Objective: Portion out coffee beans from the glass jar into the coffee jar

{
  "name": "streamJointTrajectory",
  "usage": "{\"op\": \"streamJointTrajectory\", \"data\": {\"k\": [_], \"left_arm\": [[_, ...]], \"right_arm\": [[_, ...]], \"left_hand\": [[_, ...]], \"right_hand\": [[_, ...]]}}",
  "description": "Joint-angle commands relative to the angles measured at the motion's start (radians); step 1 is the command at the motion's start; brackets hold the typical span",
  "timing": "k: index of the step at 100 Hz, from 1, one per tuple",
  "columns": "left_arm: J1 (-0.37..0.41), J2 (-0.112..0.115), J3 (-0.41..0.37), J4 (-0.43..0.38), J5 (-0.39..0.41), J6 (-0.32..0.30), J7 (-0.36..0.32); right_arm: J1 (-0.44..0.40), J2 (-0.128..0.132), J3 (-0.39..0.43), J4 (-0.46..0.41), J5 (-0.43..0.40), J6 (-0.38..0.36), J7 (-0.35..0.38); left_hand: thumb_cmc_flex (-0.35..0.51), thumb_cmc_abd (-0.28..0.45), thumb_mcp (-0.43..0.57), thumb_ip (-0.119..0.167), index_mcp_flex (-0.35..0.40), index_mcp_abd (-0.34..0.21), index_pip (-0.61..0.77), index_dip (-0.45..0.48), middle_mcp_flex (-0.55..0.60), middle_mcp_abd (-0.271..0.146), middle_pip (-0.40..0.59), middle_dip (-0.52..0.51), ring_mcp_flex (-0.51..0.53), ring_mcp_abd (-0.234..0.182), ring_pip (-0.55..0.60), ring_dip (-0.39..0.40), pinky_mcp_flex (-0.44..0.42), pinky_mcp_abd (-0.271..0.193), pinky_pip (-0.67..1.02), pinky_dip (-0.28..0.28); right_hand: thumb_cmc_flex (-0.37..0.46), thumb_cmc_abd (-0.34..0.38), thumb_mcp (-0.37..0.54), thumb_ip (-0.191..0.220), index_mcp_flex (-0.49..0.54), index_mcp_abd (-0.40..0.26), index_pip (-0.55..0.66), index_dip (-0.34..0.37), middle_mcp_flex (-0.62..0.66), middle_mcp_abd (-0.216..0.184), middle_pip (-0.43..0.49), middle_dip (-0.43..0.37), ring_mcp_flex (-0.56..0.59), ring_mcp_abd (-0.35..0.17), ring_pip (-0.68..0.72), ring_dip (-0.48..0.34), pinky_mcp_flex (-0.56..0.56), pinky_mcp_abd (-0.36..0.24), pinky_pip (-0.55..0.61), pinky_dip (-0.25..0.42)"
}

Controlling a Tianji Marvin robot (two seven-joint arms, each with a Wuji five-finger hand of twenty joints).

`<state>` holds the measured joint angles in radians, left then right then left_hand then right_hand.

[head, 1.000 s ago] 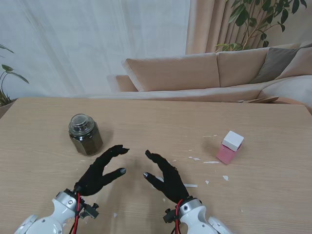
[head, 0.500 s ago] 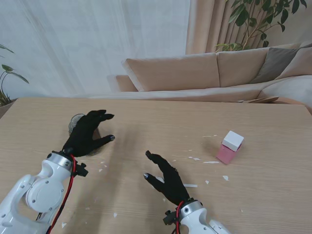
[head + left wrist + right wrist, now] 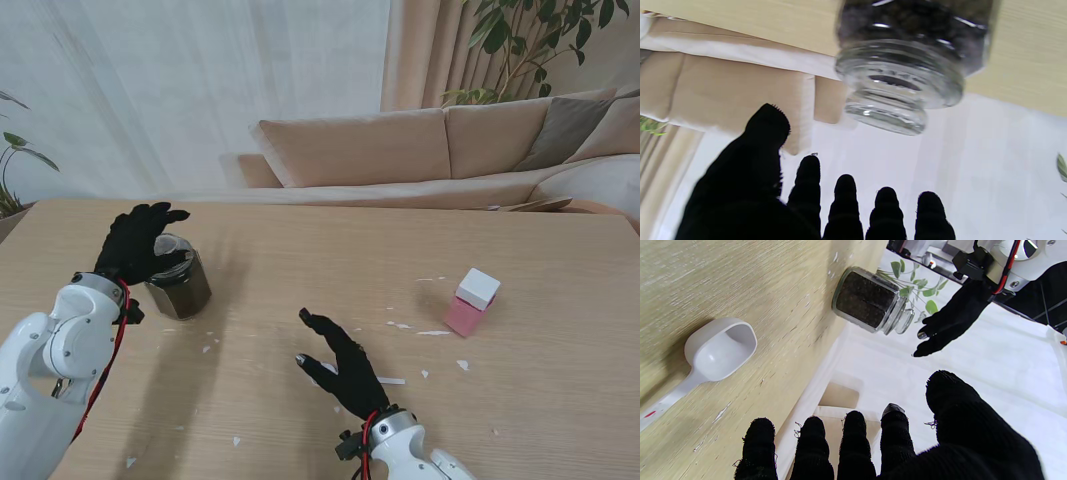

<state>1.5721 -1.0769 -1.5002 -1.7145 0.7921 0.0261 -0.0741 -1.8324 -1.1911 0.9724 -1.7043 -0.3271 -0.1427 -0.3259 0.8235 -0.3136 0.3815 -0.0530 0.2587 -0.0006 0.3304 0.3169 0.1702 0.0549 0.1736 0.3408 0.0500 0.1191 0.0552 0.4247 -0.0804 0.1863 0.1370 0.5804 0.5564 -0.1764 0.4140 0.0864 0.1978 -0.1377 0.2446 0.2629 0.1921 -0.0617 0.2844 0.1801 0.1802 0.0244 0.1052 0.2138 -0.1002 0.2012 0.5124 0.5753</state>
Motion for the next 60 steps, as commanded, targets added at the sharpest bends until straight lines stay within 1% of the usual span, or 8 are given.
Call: {"op": "streamJointTrajectory", "data": {"k": [1, 5, 19, 23, 36, 46, 51, 60], "left_arm": [[-0.011, -0.002, 0.002, 0.025, 0.005, 0.02, -0.001], [-0.017, -0.002, 0.006, 0.036, 0.006, 0.034, 0.001], [-0.024, -0.001, 0.019, 0.066, 0.013, 0.073, -0.004], [-0.024, -0.002, 0.023, 0.073, 0.01, 0.077, -0.001], [-0.021, -0.005, 0.028, 0.088, -0.029, 0.076, 0.003], [-0.017, -0.005, 0.03, 0.094, -0.046, 0.066, -0.005], [-0.015, -0.004, 0.03, 0.094, -0.051, 0.061, -0.009], [-0.013, -0.004, 0.035, 0.098, -0.049, 0.054, -0.008]], "right_arm": [[0.0, -0.002, -0.004, 0.002, 0.003, -0.002, 0.018], [0.001, -0.002, -0.005, 0.002, 0.002, -0.002, 0.018], [0.001, -0.003, -0.006, 0.003, 0.0, -0.002, 0.014], [0.001, -0.003, -0.006, 0.003, -0.001, -0.002, 0.013], [0.003, -0.004, -0.008, 0.005, 0.001, -0.002, 0.012], [0.004, -0.004, -0.009, 0.006, 0.001, -0.003, 0.011], [0.004, -0.005, -0.009, 0.006, 0.001, -0.003, 0.011], [0.004, -0.005, -0.009, 0.006, 0.001, -0.003, 0.009]], "left_hand": [[-0.012, -0.047, 0.022, -0.002, -0.036, -0.034, -0.023, 0.009, -0.009, -0.037, -0.031, -0.008, -0.021, -0.001, -0.018, -0.024, -0.004, 0.011, -0.013, -0.005], [-0.01, -0.046, 0.023, -0.002, -0.03, -0.039, -0.021, 0.012, -0.009, -0.037, -0.033, -0.008, -0.02, -0.001, -0.017, -0.027, -0.005, 0.013, -0.007, 0.001], [0.008, -0.04, 0.033, 0.001, -0.018, -0.039, -0.018, 0.033, 0.001, -0.033, -0.022, 0.006, -0.022, 0.012, 0.004, -0.015, -0.004, 0.038, 0.064, 0.098], [0.011, -0.039, 0.042, 0.002, -0.009, -0.033, -0.012, 0.038, 0.004, -0.028, 0.003, 0.016, -0.02, 0.024, 0.027, 0.03, 0.025, 0.057, 0.081, 0.13], [0.025, -0.036, 0.083, 0.001, 0.052, 0.027, 0.017, 0.044, 0.102, 0.026, 0.091, 0.037, 0.151, 0.085, 0.112, 0.152, 0.181, 0.125, 0.203, 0.295], [0.048, -0.037, 0.121, 0.0, 0.088, 0.077, 0.044, 0.04, 0.161, 0.057, 0.135, 0.038, 0.229, 0.11, 0.185, 0.216, 0.245, 0.123, 0.346, 0.384], [0.065, -0.036, 0.138, -0.001, 0.102, 0.1, 0.059, 0.039, 0.171, 0.062, 0.151, 0.039, 0.238, 0.113, 0.224, 0.233, 0.236, 0.116, 0.459, 0.388], [0.11, -0.03, 0.163, 0.002, 0.137, 0.126, 0.088, 0.036, 0.201, 0.076, 0.175, 0.041, 0.249, 0.12, 0.303, 0.228, 0.21, 0.109, 0.698, 0.247]], "right_hand": [[-0.017, 0.006, -0.001, 0.017, -0.021, -0.018, 0.018, -0.016, -0.002, -0.036, 0.003, 0.003, -0.019, -0.042, -0.01, -0.01, -0.001, -0.029, -0.01, 0.019], [-0.018, 0.006, -0.001, 0.017, -0.021, -0.018, 0.019, -0.015, -0.002, -0.035, 0.003, 0.003, -0.02, -0.04, -0.009, -0.009, 0.0, -0.029, -0.009, 0.02], [-0.018, 0.006, -0.001, 0.018, -0.019, -0.018, 0.023, -0.015, -0.001, -0.033, 0.005, 0.004, -0.016, -0.037, -0.007, -0.008, 0.002, -0.027, -0.007, 0.021], [-0.018, 0.005, 0.0, 0.018, -0.018, -0.017, 0.023, -0.014, -0.001, -0.035, 0.006, 0.004, -0.016, -0.038, -0.007, -0.007, 0.003, -0.026, -0.006, 0.022], [-0.018, 0.004, 0.0, 0.018, -0.017, -0.017, 0.027, -0.013, -0.001, -0.032, 0.008, 0.005, -0.016, -0.038, -0.006, -0.007, 0.003, -0.027, -0.005, 0.023], [-0.018, 0.004, 0.0, 0.018, -0.016, -0.015, 0.03, -0.012, -0.001, -0.032, 0.009, 0.006, -0.015, -0.037, -0.006, -0.006, 0.004, -0.027, -0.004, 0.024], [-0.018, 0.005, 0.0, 0.018, -0.015, -0.015, 0.032, -0.011, -0.001, -0.033, 0.01, 0.006, -0.015, -0.038, -0.006, -0.006, 0.004, -0.027, -0.003, 0.024], [-0.017, 0.005, 0.0, 0.018, -0.015, -0.014, 0.034, -0.01, -0.001, -0.033, 0.011, 0.006, -0.014, -0.037, -0.005, -0.006, 0.004, -0.027, -0.003, 0.024]]}}
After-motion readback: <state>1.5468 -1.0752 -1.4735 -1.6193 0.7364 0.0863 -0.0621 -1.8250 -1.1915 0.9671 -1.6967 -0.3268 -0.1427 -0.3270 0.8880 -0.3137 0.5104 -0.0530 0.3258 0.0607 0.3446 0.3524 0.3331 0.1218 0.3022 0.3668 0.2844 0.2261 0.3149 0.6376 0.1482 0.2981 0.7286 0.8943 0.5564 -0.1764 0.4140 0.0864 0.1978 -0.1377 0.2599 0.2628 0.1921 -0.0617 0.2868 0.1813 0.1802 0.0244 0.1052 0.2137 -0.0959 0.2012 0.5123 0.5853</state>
